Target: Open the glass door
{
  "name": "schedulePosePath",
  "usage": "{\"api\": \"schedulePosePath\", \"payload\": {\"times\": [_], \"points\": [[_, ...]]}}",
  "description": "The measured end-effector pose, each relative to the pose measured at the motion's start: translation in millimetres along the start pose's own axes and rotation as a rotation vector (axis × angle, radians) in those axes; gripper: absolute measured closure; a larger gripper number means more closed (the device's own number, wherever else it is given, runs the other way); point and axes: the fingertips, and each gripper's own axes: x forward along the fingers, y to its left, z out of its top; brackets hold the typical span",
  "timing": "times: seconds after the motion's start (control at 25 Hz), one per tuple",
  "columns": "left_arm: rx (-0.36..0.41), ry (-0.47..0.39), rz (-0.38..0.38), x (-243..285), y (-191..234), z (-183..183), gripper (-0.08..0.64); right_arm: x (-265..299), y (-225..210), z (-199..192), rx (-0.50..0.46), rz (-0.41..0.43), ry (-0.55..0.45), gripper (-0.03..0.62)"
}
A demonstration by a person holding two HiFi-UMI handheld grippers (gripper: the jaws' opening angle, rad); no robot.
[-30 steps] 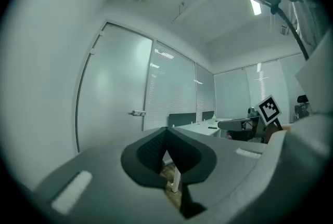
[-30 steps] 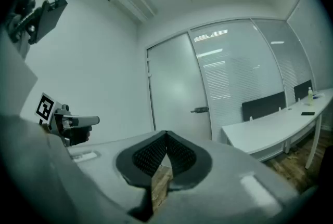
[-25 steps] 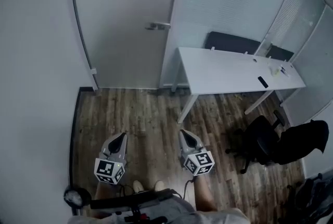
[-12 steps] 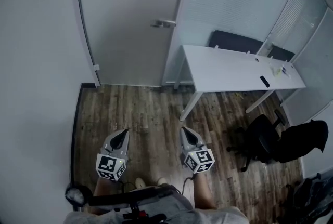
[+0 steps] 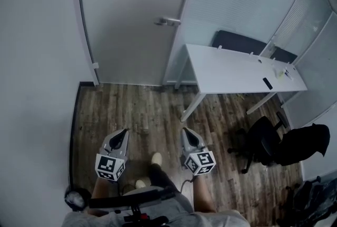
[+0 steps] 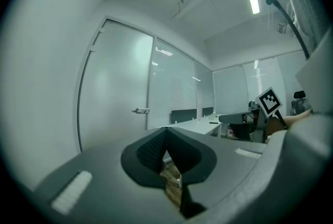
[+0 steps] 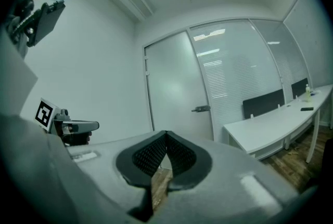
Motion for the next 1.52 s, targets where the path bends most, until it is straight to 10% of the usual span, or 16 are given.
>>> {"api": "schedulePosePath", "payload": {"times": [1.52], "points": [[0.040,0.006,0.058,279.9,101.2,30.7,0.557,241.2,-176.6,24.5,0.061,0.048,0.020,0.591]]}}
